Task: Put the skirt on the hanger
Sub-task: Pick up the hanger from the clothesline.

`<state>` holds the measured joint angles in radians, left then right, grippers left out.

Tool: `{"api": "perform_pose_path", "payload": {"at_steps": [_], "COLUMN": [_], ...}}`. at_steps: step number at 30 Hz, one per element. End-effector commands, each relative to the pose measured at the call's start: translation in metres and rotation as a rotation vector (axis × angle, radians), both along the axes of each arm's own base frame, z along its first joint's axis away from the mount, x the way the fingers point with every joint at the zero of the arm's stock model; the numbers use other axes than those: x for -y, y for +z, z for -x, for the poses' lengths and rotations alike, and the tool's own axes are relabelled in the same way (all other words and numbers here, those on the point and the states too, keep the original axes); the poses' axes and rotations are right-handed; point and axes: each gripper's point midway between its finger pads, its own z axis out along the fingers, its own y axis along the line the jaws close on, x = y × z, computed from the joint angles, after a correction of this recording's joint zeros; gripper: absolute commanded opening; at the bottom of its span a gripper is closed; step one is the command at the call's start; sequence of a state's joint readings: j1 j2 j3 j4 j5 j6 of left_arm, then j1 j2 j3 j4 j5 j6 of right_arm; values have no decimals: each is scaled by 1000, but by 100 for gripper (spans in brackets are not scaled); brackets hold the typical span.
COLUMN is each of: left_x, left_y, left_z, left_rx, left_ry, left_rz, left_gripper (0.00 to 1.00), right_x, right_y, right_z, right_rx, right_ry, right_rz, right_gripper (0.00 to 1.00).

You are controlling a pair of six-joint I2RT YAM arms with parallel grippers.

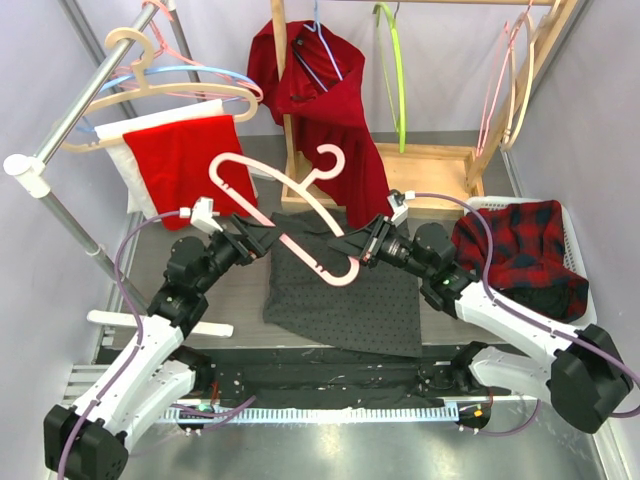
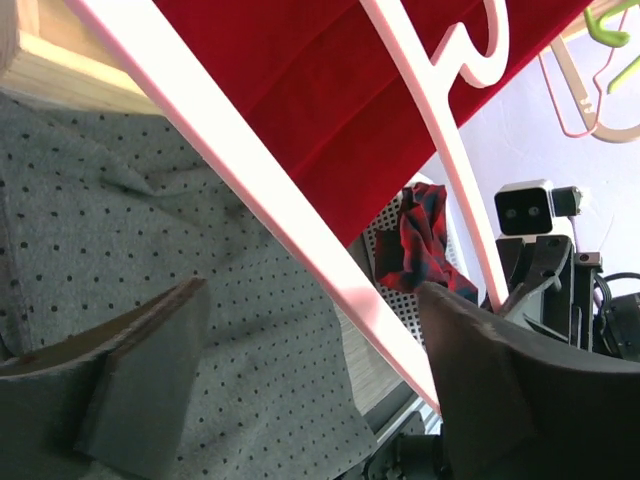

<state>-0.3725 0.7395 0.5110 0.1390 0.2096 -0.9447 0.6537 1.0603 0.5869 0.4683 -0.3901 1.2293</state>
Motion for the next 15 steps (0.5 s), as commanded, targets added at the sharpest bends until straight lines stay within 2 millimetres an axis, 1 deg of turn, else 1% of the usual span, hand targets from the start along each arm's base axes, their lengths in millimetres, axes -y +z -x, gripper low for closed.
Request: {"api": "perform_pose_path", "payload": {"at_steps": [1,2,3,5,6,8,9,10,11,12,13,14,15], "left_x": [1,1,2,3,4,6,6,7,8,8,8,7,7], "left_y": [22,23,25,27,28,26,26,26,26,26,27,25,29], "left_z": [-4,-5,-4,-4,-3,-2,-3,-2,-1,0,0,1,3], "left_rx": [88,93,98,109,113,109,108,108,106,105,102,91,96], "left_ry": [1,4,0,-10,-17,-30,-31,-36,-42,-45,-45,-43,-49], "left_rz": [47,51,51,54,56,56,58,58,59,60,59,53,57], "left_gripper": [82,80,72,63,57,52,44,38,29,7,0,0,0], "right_x": [-5,-6,-6,-7,-8,-11,-11,-11,-12,-12,-13,-14,-15], "right_y": [32,29,28,25,22,20,20,19,18,18,19,19,13], "right_z": [11,13,14,15,17,19,20,20,19,19,18,17,15], "right_rx": [69,58,52,30,16,-9,-11,-14,-12,-4,1,38,31], "right_ry": [67,74,82,94,107,128,139,140,142,143,143,140,137], "right_rz": [-133,-134,-138,-157,-159,-180,-189,-191,-187,-183,-173,-146,-110], "right_gripper": [1,1,1,1,1,1,1,1,1,1,1,1,2]}}
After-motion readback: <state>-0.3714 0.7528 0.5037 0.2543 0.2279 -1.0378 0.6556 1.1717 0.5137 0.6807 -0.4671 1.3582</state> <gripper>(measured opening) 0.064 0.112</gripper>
